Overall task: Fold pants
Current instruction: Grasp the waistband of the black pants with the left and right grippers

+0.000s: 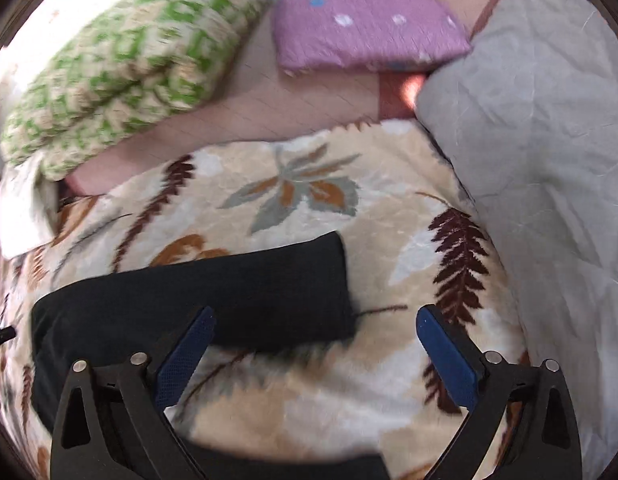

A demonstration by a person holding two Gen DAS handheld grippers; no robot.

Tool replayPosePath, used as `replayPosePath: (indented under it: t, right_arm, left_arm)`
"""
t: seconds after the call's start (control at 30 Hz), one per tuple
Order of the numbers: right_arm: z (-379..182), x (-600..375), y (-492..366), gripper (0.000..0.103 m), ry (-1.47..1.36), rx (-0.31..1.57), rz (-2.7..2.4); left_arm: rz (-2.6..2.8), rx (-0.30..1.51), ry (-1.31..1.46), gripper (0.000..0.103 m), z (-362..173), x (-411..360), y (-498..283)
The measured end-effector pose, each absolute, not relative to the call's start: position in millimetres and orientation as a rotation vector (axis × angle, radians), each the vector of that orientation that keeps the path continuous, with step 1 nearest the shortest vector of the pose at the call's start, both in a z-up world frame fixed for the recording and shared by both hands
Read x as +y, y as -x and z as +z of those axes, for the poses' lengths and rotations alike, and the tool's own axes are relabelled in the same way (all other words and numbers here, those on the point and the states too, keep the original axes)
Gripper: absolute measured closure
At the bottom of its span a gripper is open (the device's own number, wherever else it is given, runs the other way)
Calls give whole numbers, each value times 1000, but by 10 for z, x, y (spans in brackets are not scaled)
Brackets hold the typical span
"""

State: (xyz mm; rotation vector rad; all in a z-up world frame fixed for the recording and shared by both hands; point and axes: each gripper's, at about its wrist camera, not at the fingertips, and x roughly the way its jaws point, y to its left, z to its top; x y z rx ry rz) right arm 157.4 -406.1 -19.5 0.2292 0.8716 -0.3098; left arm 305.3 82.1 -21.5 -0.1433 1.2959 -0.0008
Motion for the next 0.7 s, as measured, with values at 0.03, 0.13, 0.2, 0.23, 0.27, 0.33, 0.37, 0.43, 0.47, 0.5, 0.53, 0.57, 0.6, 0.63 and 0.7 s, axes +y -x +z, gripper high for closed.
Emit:
replayPosePath:
  t: [0.03, 0.13, 0.2, 0.23, 0.27, 0.33, 0.37, 0.43, 0.47, 0.5, 0.53, 0.57, 0.6, 0.63, 0.7]
  right_arm:
    - [-279, -4129, -1666, 5, -240, 885, -316]
    - [-474, -4298, -1839, 7, -279, 901, -314]
    - [-521, -4336, -1880, 7, -293, 899, -310]
    - [-543, -4355, -1899, 7, -299, 900, -306]
    - [-566, -4368, -1907, 7, -300, 900, -306]
    - [-587, -4373, -1927, 7, -296, 902, -302]
    - [-597, -4372, -1956, 7, -294, 908, -298]
    - [-615, -4357, -2006, 7, -283, 918, -294]
    - [-619, -4348, -2019, 7, -274, 922, -289]
    - [-615, -4347, -2030, 7, -268, 922, -278]
    - [-609, -4348, -2035, 9, -266, 920, -269]
    - [-587, -4365, -2044, 16, -262, 916, -246]
    - [-576, -4380, -2054, 19, -262, 916, -237]
    - [-551, -4432, -2073, 21, -274, 921, -218]
    - [-530, -4491, -2123, 23, -291, 936, -195]
  left_arm:
    - [-3, 1317, 174, 0, -267, 869, -3130]
    - [-7, 1365, 248, 0, -412, 960, -3271]
    - [-41, 1387, 288, 0, -481, 934, -3292]
    - [-61, 1398, 294, 0, -503, 909, -3312]
    - [-86, 1402, 298, 0, -520, 878, -3327]
    - [-99, 1391, 294, 1, -538, 827, -3345]
    - [-90, 1384, 291, 3, -548, 818, -3371]
    - [-104, 1407, 313, 39, -602, 792, -3423]
    - [-107, 1430, 322, 50, -632, 782, -3436]
    - [-109, 1447, 330, 72, -648, 772, -3435]
    - [-116, 1451, 329, 76, -645, 768, -3428]
    - [-121, 1444, 317, 76, -627, 754, -3430]
    - [-126, 1437, 301, 75, -599, 738, -3428]
    - [-128, 1434, 289, 75, -581, 723, -3436]
    - [-135, 1441, 278, 75, -573, 706, -3463]
